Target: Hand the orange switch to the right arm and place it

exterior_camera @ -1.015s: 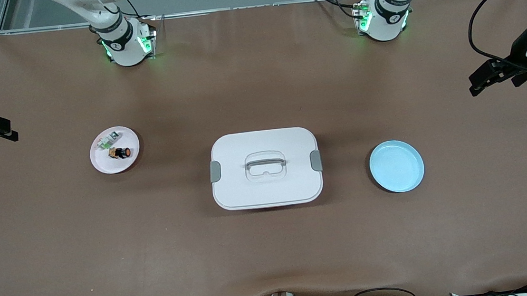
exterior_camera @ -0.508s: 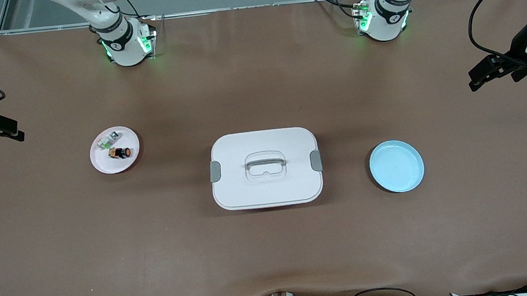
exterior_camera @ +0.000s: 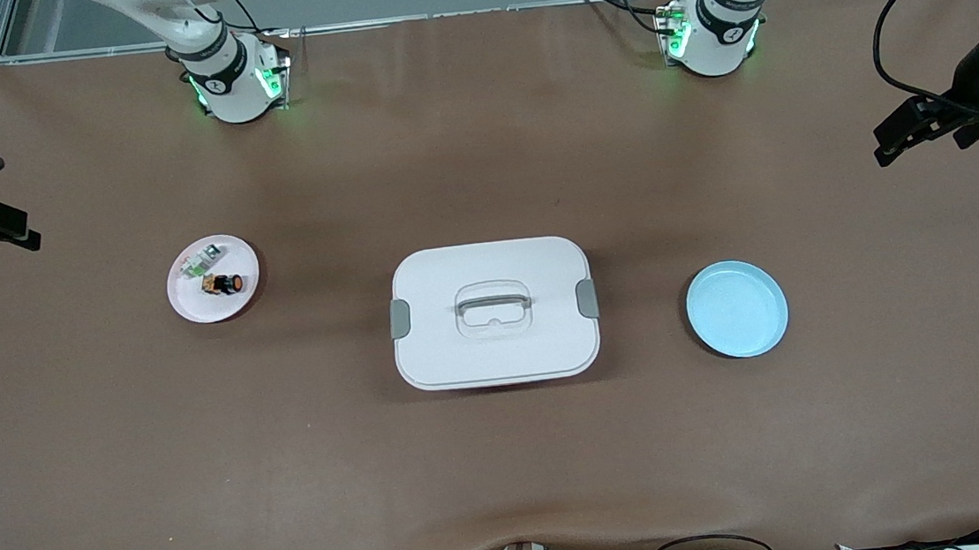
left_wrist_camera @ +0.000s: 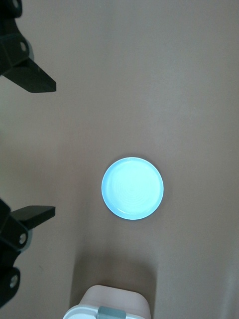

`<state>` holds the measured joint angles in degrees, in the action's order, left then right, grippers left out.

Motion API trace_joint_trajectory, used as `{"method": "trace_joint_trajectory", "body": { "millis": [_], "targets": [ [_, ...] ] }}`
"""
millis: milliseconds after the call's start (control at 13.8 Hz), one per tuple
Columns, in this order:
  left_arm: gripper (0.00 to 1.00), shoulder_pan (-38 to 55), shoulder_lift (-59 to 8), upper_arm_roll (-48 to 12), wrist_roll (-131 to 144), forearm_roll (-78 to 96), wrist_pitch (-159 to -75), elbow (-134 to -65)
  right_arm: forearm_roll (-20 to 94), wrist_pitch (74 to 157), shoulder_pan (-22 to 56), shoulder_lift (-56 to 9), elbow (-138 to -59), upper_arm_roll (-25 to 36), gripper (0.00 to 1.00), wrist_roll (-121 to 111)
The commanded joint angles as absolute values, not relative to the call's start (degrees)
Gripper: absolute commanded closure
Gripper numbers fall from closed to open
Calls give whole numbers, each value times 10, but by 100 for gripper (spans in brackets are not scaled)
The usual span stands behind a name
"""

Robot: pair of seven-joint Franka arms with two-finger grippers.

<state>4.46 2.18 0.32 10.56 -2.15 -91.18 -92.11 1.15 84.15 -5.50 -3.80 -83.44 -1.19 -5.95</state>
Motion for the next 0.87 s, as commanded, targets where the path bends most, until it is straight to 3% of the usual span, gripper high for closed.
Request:
{"method": "trace_joint_trajectory", "body": {
  "millis": [0,363,798],
  "targets": [
    [0,41,23,1,99,-21,-904,-911,9,846,-40,-4,-859,4,0,-48],
    [0,40,18,1,101,-22,-904,-902,11,910,-42,74,-972,10,0,-48],
    [0,47,17,0,98,-22,-903,-902,11,892,-44,81,-974,19,0,-47]
  ]
}}
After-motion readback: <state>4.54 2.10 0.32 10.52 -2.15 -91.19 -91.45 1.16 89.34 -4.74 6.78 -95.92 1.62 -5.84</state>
